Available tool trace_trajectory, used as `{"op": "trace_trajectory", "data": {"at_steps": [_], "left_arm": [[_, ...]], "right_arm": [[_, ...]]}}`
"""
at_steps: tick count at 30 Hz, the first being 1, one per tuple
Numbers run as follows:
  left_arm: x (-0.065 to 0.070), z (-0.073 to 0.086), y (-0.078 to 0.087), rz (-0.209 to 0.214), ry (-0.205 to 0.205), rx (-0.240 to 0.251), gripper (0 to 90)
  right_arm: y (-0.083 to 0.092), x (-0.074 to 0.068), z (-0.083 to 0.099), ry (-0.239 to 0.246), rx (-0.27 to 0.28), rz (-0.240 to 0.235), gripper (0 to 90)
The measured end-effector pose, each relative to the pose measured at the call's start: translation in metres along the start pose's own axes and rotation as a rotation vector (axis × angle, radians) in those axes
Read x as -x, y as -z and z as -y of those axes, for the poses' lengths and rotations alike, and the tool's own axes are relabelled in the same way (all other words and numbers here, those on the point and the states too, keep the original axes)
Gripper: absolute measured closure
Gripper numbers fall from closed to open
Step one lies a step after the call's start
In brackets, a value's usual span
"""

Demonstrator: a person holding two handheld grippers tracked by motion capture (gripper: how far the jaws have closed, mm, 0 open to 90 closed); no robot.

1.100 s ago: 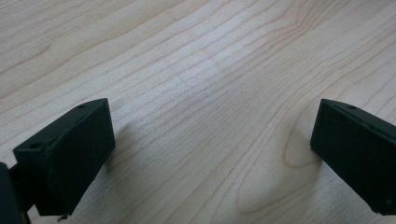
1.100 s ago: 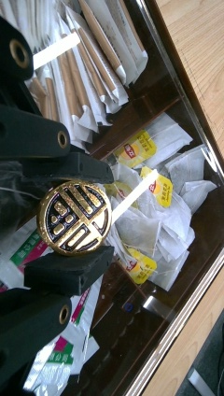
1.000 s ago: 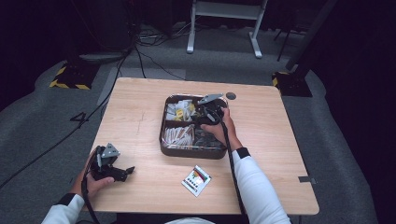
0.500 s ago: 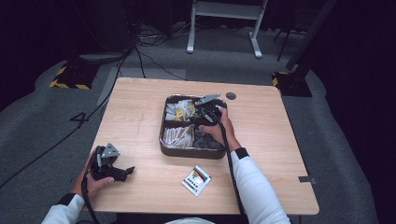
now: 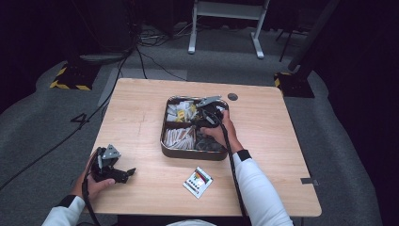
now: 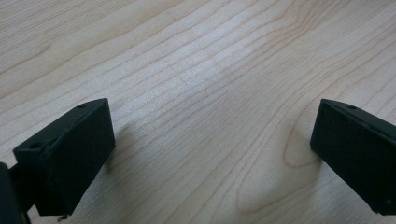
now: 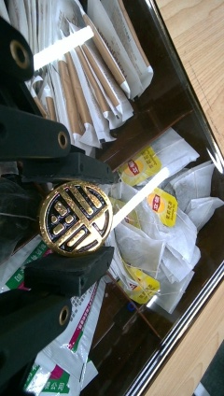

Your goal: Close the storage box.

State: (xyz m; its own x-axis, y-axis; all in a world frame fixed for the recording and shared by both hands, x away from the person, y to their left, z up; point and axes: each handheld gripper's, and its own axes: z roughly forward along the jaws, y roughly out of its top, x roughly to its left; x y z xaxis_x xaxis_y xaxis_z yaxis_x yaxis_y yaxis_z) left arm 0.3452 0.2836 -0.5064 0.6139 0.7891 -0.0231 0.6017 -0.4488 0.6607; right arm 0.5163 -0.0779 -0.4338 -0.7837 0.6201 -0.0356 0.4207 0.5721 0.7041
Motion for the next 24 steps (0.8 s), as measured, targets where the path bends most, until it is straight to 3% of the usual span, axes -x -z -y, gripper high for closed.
{"op": "trace_trajectory", "data": {"at_steps": [12, 24], "left_arm": [[0.0000, 0.0000, 0.0000, 0.000, 0.000, 0.000, 0.1], [0.0000, 0.0000, 0.0000, 0.000, 0.000, 0.000, 0.1]], "right_arm": [[-0.0004, 0.0015, 0.0023, -0.011, 0.019, -0.012, 58.8], [-0.0004, 0.0019, 0.0023, -0.015, 0.031, -0.019, 46.8]]}}
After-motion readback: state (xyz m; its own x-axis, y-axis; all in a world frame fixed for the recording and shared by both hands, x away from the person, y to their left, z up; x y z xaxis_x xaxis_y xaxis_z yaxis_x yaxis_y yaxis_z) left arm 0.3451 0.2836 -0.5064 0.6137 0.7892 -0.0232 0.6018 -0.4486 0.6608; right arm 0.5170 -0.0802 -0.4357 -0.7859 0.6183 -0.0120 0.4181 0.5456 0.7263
